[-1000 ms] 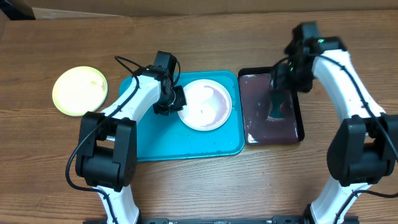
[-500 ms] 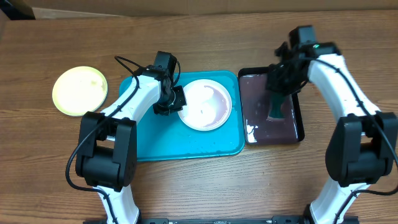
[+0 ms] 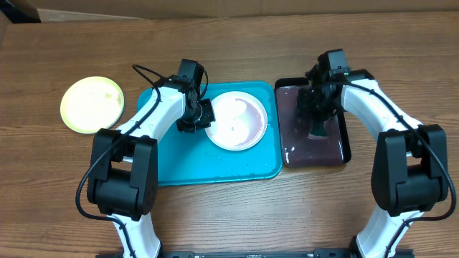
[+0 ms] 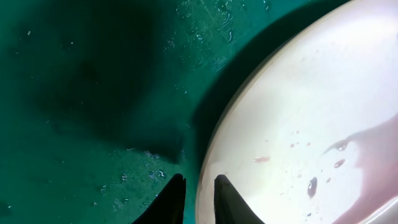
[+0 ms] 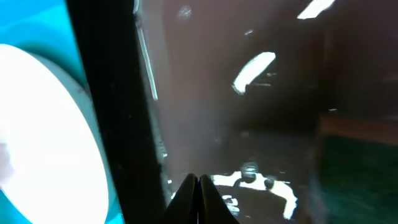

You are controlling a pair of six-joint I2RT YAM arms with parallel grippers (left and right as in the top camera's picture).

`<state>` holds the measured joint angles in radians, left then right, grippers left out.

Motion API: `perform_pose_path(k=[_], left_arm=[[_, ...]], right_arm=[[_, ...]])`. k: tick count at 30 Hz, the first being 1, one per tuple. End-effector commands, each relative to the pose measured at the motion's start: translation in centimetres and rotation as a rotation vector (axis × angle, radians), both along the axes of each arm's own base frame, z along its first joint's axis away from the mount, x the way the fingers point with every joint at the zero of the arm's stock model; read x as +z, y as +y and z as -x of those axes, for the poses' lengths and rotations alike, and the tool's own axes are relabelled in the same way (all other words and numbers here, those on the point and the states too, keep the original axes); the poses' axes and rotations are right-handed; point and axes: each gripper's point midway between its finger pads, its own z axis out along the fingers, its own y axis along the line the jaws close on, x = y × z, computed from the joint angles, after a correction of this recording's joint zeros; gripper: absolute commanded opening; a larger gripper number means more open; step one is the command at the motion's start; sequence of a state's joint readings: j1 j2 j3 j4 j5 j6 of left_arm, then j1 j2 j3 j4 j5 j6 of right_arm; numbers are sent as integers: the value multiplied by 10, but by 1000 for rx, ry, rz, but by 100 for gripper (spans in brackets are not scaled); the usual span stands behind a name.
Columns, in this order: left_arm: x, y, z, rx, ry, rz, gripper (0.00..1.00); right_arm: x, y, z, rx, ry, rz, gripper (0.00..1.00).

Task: Clean dirty plates on tray and stack at the side
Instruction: 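Carry the green sponge with the right gripper back into the dark tray, then release the sponge and raise the right gripper away to the right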

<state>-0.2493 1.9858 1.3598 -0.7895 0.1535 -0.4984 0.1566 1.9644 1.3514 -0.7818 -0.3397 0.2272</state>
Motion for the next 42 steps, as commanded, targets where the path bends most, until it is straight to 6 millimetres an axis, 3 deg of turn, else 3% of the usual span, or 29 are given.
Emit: perform_pose_path(k=[1, 14, 21, 25, 29, 34, 42], left_arm=[[1, -3, 2, -10, 0, -4, 19], [0, -2, 5, -11, 14, -7, 18], [0, -2, 6, -11, 14, -8, 18], [0, -2, 5, -11, 14, -8, 18], [0, -1, 5, -13, 13, -12, 19], [-1, -1, 6, -13, 14, -13, 22], [-14, 0, 9, -13, 48, -22, 22]], right_arm=[[7, 16, 6, 21, -7, -59, 4], [7, 49, 20, 107, 0, -58, 4], [7, 46, 18, 98, -3, -58, 4], [16, 37, 4, 72, -38, -64, 4], [62, 11, -22, 28, -98, -64, 7], [109, -50, -44, -103, -144, 4, 16], [105, -164, -41, -355, -103, 92, 41]])
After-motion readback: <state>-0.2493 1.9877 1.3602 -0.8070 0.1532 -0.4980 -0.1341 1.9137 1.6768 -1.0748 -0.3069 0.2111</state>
